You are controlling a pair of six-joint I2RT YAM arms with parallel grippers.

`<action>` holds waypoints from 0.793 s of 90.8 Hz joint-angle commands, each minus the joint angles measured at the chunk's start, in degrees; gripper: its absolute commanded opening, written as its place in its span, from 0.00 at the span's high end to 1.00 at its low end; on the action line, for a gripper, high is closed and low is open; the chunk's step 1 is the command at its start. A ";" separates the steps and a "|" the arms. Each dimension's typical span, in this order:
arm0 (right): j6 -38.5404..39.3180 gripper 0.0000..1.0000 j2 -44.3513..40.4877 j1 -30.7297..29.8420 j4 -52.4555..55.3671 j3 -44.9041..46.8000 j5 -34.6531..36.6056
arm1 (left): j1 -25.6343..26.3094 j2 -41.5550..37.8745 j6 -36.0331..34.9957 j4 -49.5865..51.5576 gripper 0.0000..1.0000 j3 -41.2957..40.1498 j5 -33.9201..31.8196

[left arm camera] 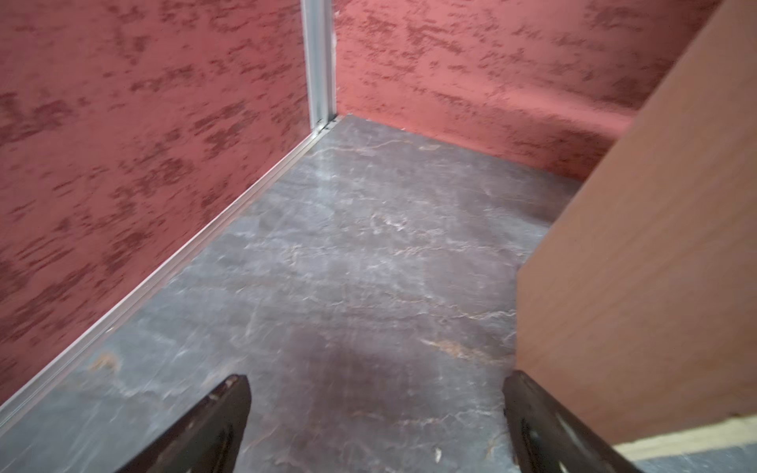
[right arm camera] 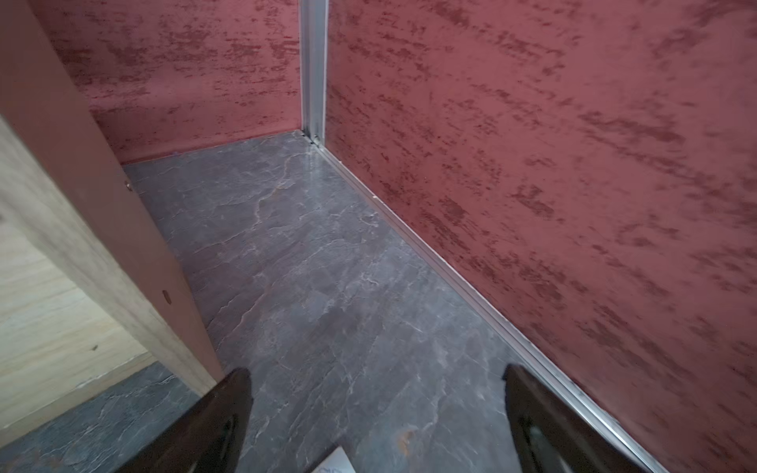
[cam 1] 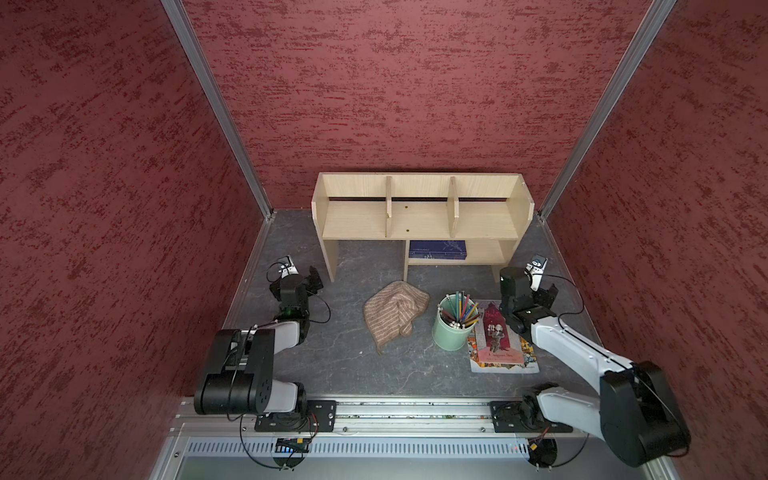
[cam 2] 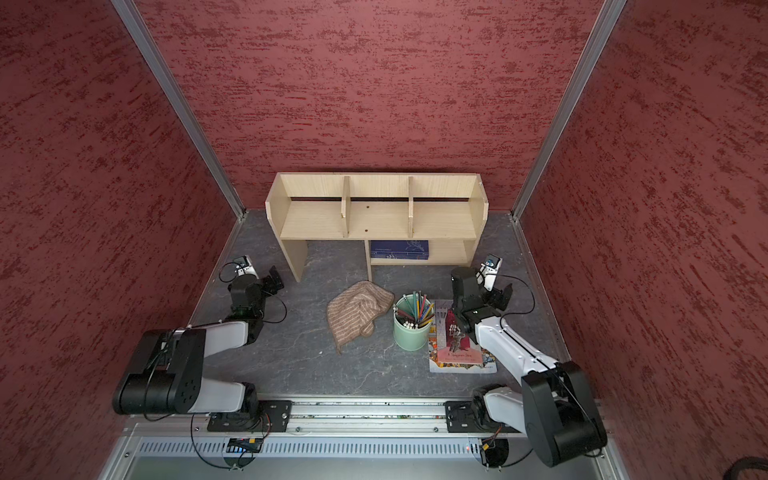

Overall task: Wipe the bookshelf clean with a cloth
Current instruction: Reset both arms

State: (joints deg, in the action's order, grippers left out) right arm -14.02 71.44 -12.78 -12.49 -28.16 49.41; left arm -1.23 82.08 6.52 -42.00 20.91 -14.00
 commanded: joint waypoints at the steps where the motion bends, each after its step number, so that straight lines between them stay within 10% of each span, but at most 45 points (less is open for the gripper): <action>1: 8.45 0.02 6.58 5.19 -23.83 3.02 -15.75 | 0.22 4.15 -5.12 -12.02 0.00 -0.86 8.93; 20: 13.39 0.01 16.00 11.51 -38.36 5.47 -44.57 | 0.17 5.98 -5.06 -12.57 0.00 -0.79 8.06; 72: 13.50 0.01 16.62 11.66 -40.16 6.64 -44.74 | 1.23 5.85 -5.76 -11.62 0.00 -0.33 6.43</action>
State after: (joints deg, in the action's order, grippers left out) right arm -0.99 88.47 -1.28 -50.72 -21.39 6.11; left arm 0.01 87.96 1.58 -51.94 20.40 -7.66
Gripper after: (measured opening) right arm 0.985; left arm 0.996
